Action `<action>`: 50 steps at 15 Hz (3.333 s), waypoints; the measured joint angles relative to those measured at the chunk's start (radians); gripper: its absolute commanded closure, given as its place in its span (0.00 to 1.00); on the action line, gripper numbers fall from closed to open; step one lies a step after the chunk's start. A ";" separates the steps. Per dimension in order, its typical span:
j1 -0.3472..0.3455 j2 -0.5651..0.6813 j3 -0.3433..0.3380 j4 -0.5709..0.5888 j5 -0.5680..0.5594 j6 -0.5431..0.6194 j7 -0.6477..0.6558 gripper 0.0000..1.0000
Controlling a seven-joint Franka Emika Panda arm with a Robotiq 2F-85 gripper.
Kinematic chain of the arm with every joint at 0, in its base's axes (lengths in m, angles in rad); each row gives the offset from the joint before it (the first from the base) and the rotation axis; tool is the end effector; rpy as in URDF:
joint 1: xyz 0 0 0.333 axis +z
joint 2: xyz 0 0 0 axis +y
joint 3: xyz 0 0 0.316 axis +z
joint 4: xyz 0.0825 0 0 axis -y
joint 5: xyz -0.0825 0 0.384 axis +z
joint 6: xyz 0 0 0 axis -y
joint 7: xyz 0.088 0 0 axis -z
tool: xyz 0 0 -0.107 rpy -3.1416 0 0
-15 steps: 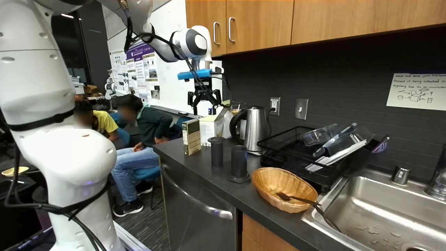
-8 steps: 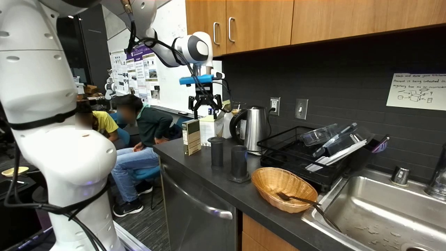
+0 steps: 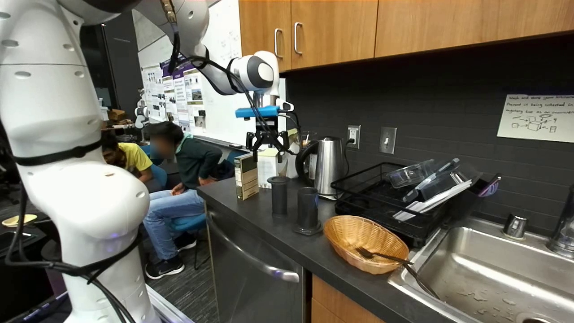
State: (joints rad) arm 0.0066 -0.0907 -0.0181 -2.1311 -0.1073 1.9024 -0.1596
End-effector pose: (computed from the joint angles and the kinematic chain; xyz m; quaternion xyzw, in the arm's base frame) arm 0.5058 -0.0137 0.4372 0.9919 0.0947 -0.0727 0.0425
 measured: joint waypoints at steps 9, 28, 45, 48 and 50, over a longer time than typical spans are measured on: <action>0.000 0.052 0.002 0.002 0.013 0.037 -0.040 0.00; 0.000 0.120 0.005 0.017 0.058 0.047 -0.090 0.00; -0.005 0.067 0.003 -0.002 0.059 0.027 -0.083 0.00; -0.006 0.060 0.000 -0.014 0.059 0.022 -0.083 0.00; -0.008 0.059 0.000 -0.020 0.059 0.019 -0.083 0.00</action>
State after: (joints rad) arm -0.0017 -0.0315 -0.0185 -2.1510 -0.0479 1.9217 -0.2430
